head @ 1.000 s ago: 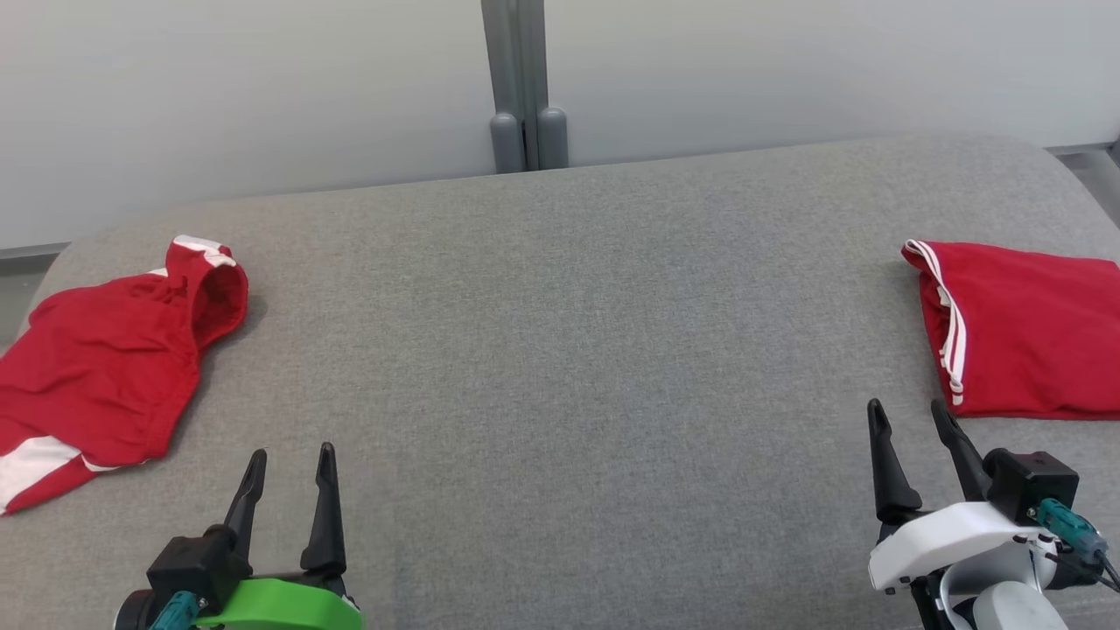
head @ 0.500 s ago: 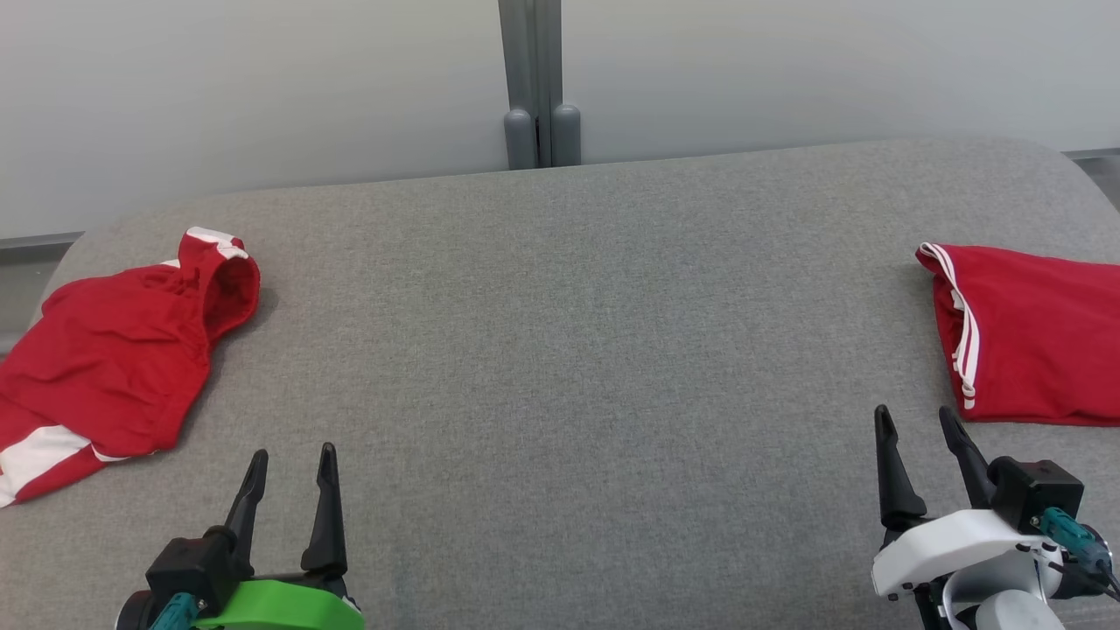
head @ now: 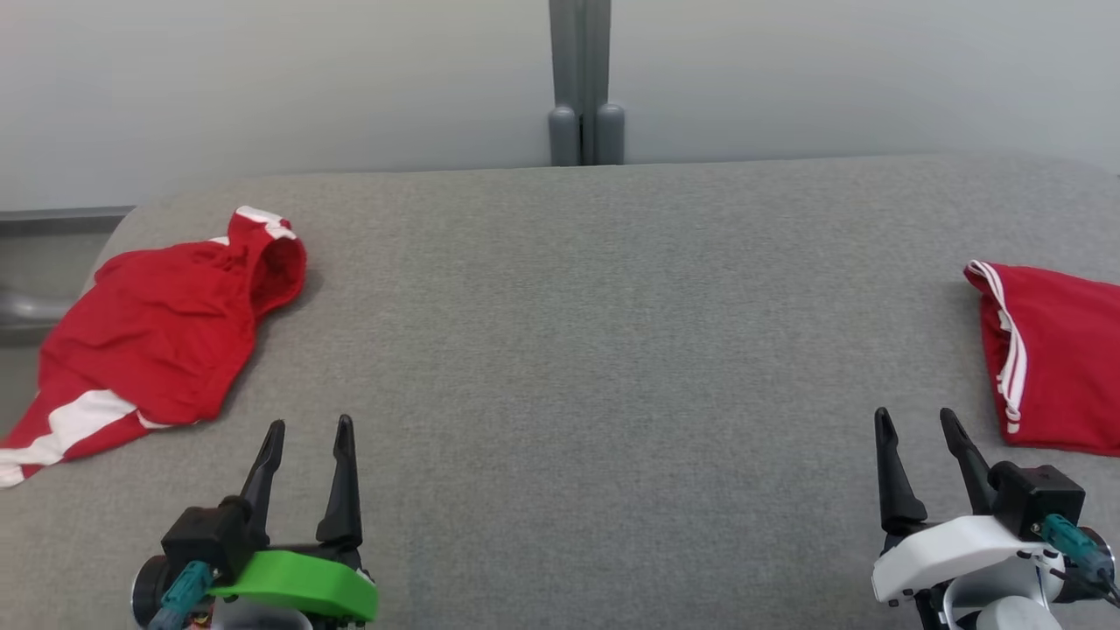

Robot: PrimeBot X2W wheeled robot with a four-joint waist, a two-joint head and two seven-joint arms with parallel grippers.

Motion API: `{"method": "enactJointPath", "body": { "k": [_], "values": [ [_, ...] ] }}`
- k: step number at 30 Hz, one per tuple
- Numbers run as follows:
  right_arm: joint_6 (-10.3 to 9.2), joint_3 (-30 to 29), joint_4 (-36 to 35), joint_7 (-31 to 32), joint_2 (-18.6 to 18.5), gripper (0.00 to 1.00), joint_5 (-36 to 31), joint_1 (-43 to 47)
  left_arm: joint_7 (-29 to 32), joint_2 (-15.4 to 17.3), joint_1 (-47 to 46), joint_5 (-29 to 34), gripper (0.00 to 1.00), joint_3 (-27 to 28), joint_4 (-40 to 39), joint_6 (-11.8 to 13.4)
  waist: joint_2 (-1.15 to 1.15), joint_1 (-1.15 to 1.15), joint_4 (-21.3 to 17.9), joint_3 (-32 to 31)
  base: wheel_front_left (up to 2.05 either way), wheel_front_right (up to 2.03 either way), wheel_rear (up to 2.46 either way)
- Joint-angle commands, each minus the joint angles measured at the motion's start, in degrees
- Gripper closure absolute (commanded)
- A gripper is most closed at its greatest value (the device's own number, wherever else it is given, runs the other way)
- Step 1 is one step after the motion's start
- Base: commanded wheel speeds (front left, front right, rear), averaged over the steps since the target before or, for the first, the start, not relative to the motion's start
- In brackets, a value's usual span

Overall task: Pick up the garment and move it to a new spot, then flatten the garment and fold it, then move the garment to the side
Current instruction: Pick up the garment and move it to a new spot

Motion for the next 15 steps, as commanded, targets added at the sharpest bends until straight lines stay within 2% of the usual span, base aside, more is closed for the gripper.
{"method": "enactJointPath", "body": {
  "k": [1,9,15],
  "values": [
    [0.01,-0.24,-0.32,-0.11,-0.04,0.00,-0.39,0.68,-0.01,0.11,-1.27,-0.37,0.00,-0.45,0.32,-0.20,0.00,0.00,5.40,0.58,0.00,0.00,0.00],
    [0.01,1.11,-0.88,-0.10,0.05,0.00,0.69,-0.79,0.00,0.14,-1.59,0.42,0.00,0.24,0.34,-0.20,0.00,0.00,16.64,1.16,0.00,0.00,0.00],
    [0.01,2.62,-0.22,-0.18,0.04,0.00,2.39,-0.50,0.00,0.11,0.42,0.60,0.00,2.98,-0.19,0.12,0.00,0.00,23.15,1.16,0.00,0.00,0.00]
  ]
}}
